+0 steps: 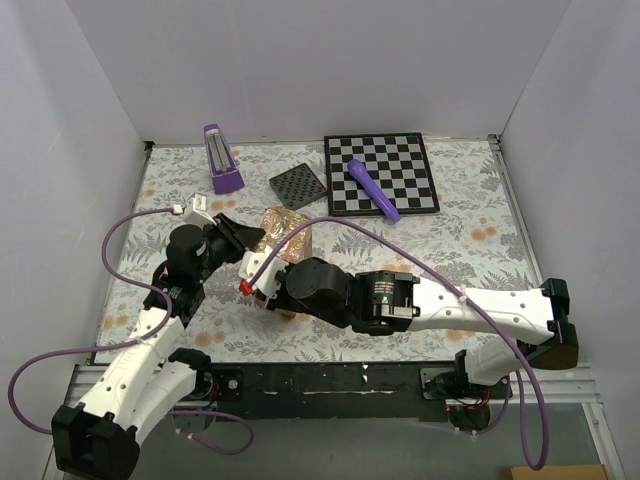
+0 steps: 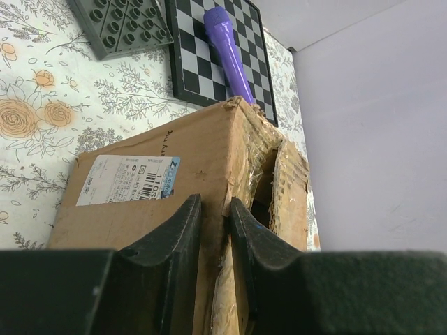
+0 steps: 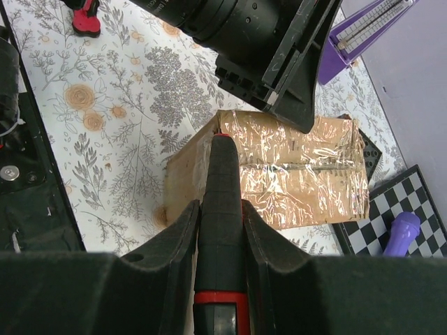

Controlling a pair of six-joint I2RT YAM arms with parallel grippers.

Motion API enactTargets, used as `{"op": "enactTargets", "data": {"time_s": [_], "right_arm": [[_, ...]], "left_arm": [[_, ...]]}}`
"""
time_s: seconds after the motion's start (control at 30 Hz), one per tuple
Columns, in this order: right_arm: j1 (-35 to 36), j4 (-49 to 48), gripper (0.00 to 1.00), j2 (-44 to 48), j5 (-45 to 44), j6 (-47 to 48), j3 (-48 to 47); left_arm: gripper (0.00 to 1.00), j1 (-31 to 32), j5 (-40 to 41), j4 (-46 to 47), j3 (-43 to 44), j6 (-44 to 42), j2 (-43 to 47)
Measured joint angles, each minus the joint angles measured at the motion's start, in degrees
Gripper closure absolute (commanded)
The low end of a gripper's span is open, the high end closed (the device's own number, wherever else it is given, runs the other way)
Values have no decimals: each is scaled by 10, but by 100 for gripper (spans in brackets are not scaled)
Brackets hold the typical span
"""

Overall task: Unpack the express box
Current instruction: Cut the express box at the center of the board.

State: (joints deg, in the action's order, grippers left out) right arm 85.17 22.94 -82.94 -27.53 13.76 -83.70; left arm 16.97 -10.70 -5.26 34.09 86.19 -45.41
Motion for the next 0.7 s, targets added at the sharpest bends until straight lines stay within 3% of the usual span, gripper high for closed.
{"op": "enactTargets", "data": {"time_s": [0.7], "right_arm": [[45,81,99,-24,-93,-27,-43]], "left_arm": [[100,1,19,-12,-2,1,7]]}}
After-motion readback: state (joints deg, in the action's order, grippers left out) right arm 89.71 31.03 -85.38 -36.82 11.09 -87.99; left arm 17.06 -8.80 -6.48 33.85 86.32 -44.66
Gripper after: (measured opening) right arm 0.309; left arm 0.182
